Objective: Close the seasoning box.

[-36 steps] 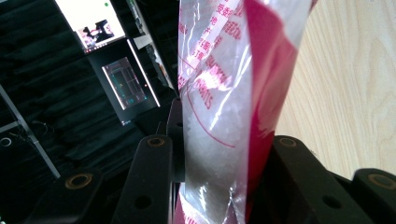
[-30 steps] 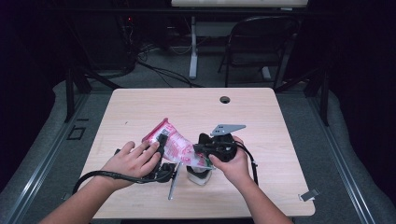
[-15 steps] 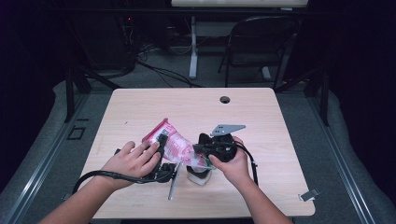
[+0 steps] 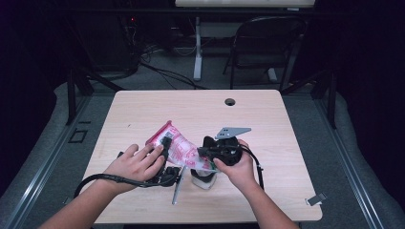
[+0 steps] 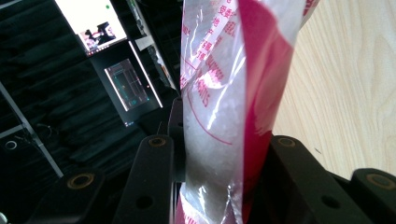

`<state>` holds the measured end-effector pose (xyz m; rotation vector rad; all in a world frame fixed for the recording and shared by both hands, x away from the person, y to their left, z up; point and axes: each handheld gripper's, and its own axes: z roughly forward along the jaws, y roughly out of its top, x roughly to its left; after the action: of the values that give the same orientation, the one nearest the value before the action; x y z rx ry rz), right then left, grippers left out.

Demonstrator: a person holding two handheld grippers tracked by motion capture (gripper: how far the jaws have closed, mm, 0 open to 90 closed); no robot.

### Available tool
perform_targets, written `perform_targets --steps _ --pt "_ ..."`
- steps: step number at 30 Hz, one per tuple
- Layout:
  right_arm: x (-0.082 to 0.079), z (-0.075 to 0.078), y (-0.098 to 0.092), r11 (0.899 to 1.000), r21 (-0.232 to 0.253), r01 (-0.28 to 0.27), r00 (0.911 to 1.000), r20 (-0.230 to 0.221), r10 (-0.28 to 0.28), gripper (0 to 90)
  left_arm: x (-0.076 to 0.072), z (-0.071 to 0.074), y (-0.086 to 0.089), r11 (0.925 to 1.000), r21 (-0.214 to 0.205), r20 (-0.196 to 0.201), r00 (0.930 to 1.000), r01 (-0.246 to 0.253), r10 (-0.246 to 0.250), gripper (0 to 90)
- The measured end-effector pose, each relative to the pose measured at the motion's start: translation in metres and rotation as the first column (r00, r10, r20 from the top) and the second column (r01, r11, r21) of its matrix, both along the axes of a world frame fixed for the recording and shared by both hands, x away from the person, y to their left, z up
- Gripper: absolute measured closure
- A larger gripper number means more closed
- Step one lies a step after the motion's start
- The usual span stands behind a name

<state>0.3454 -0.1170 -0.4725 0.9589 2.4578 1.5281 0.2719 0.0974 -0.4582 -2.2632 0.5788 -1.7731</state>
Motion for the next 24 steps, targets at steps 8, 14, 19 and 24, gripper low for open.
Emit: perform_targets --steps 8,14,19,24 --pt "0.0004 -0.0001 -0.0003 1.000 -0.002 0.001 1.0000 0.000 -0.001 90.0 -0.0003 -0.0006 -0.0004 0.9999 -0.010 -0.005 1.0000 -0.002 0.002 72.1" --pt "0.0000 -0.0001 0.0002 1.000 -0.002 0.003 1.0000 -0.003 -0.003 90.0 0.0000 0.0015 -0.0024 1.0000 0.003 -0.006 1.0000 -0.001 0.001 72.2" --pt "0.0000 0.0001 0.0001 1.000 -0.002 0.003 1.0000 0.001 -0.003 90.0 -0.0003 0.0020 -0.0028 1.0000 0.007 -0.002 1.0000 0.001 -0.001 72.2" --pt "-0.0002 0.0004 -0.0002 1.000 0.000 0.004 1.0000 0.002 -0.004 90.0 -0.0005 0.0014 -0.0023 1.0000 -0.007 0.000 1.0000 0.000 0.000 72.3"
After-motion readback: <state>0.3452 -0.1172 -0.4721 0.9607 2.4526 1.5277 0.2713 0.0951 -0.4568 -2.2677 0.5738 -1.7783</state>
